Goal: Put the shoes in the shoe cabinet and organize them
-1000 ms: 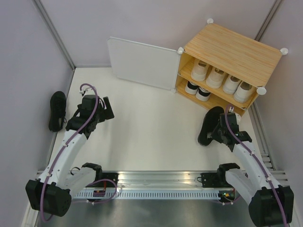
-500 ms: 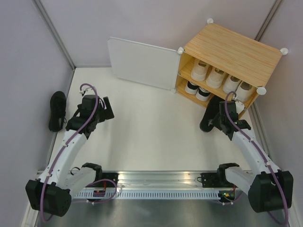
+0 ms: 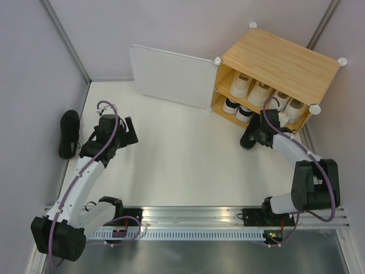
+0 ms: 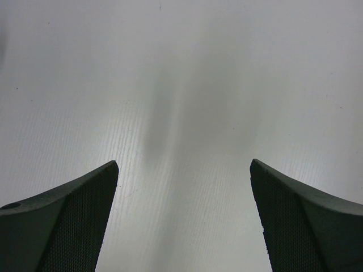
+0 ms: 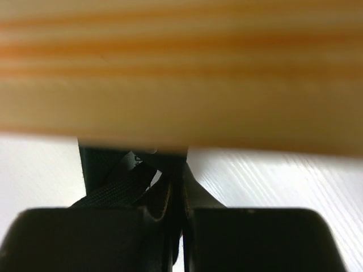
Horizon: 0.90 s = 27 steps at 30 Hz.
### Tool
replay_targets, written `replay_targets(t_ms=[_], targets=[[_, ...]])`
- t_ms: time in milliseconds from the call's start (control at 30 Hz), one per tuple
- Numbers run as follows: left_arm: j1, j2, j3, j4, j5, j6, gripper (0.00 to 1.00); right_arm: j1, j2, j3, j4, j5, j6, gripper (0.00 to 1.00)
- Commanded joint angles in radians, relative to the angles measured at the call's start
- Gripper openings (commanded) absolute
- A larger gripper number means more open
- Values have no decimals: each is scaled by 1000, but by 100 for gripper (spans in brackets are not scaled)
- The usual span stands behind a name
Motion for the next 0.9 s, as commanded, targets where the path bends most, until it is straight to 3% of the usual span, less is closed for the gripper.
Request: replay_targets(t_ms=[0, 200, 600, 733, 867], targets=[[4, 0, 9, 15, 7, 19, 100, 0, 54, 113, 142, -77, -48, 1], [2, 0, 9, 15, 4, 21, 100, 18, 56, 142, 220, -224, -124, 1], [4, -3, 9, 13, -7, 21, 100, 25, 47, 123, 328, -373, -261, 1], [2, -8, 7, 15, -13, 19, 100, 38, 42, 133, 308, -344, -299, 1], [2, -6, 7, 13, -13, 21, 100, 38, 21, 130, 248, -142, -295, 0]])
